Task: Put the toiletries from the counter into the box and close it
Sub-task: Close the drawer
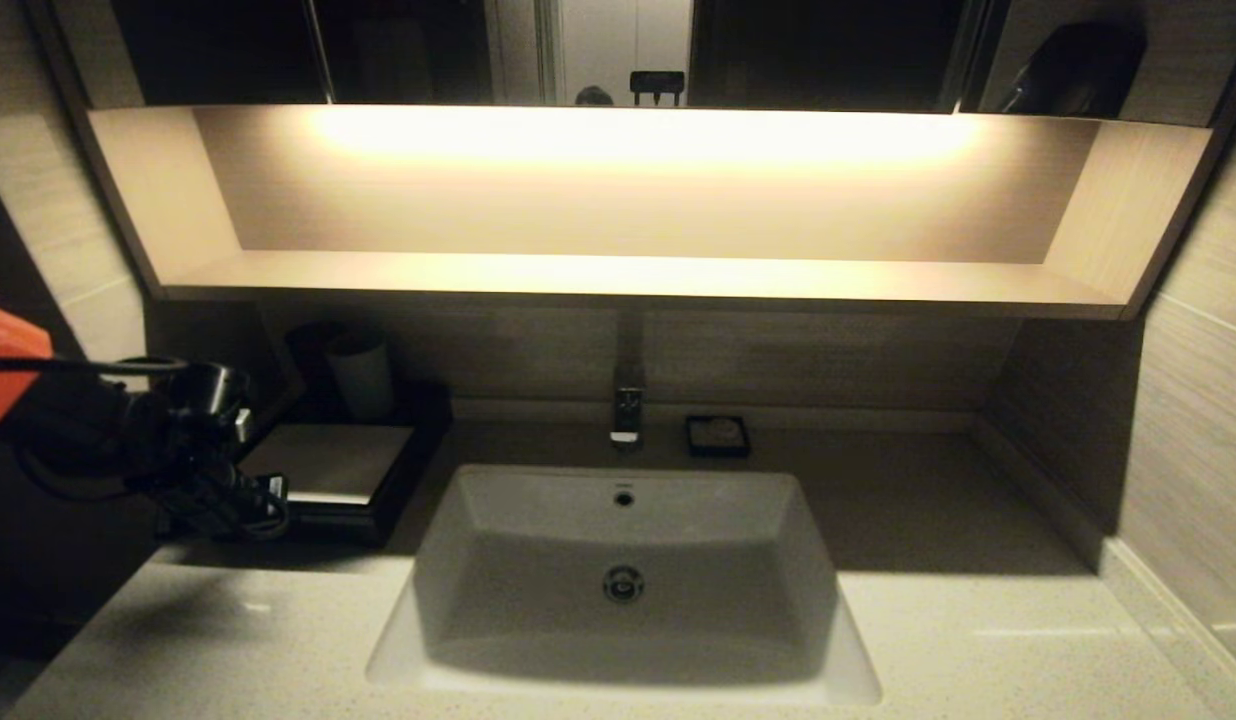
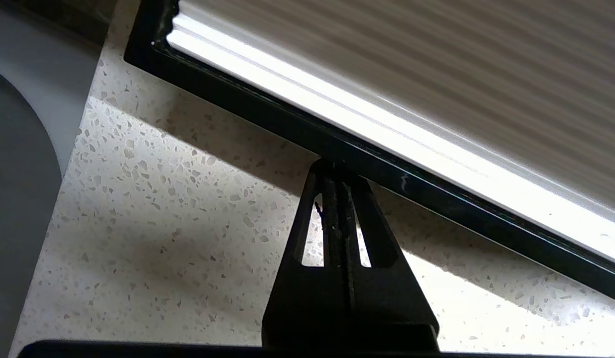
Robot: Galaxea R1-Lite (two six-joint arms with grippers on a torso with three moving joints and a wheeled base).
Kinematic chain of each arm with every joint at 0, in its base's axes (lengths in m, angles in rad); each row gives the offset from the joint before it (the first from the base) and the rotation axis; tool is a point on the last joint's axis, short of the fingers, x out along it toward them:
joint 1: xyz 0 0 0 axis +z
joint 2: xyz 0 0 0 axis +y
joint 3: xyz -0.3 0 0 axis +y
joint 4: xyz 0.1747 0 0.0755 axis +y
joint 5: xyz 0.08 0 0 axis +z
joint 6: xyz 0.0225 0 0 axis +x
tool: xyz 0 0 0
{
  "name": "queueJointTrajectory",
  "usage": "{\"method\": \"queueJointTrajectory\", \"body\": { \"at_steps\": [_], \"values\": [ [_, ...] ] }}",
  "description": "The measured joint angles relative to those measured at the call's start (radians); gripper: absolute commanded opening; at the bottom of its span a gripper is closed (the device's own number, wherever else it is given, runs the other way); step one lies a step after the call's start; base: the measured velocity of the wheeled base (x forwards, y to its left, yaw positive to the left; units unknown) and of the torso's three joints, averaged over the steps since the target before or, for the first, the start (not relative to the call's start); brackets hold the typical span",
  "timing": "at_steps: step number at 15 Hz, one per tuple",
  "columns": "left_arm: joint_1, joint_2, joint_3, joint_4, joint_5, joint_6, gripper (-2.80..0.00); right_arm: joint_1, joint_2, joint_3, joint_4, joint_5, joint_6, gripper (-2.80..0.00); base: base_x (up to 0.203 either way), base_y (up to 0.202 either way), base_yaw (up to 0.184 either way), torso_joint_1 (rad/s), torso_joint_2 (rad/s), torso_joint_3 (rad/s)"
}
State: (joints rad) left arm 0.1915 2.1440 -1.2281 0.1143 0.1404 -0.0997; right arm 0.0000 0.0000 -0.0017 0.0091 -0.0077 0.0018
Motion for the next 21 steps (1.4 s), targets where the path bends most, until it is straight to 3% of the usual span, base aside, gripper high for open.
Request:
{"method": "queueJointTrajectory", "body": {
  "at_steps": [5,13,21],
  "values": [
    [0.004,-0.01,0.02,-0.015,0.0,-0.004,-2.8,0.0,0.0,0.0,0.0,0.0,0.0,-2.8,0.0,0.0,0.0,0.0,0.0,0.0],
    [0.022,-0.106,0.177,0.001,0.002,-0.016,-2.8,0.0,0.0,0.0,0.0,0.0,0.0,-2.8,0.0,0.0,0.0,0.0,0.0,0.0],
    [0.021,-0.441,0.43,-0.005,0.005,-0.009,-2.8,0.0,0.0,0.0,0.0,0.0,0.0,-2.8,0.0,0.0,0.0,0.0,0.0,0.0]
  ]
}}
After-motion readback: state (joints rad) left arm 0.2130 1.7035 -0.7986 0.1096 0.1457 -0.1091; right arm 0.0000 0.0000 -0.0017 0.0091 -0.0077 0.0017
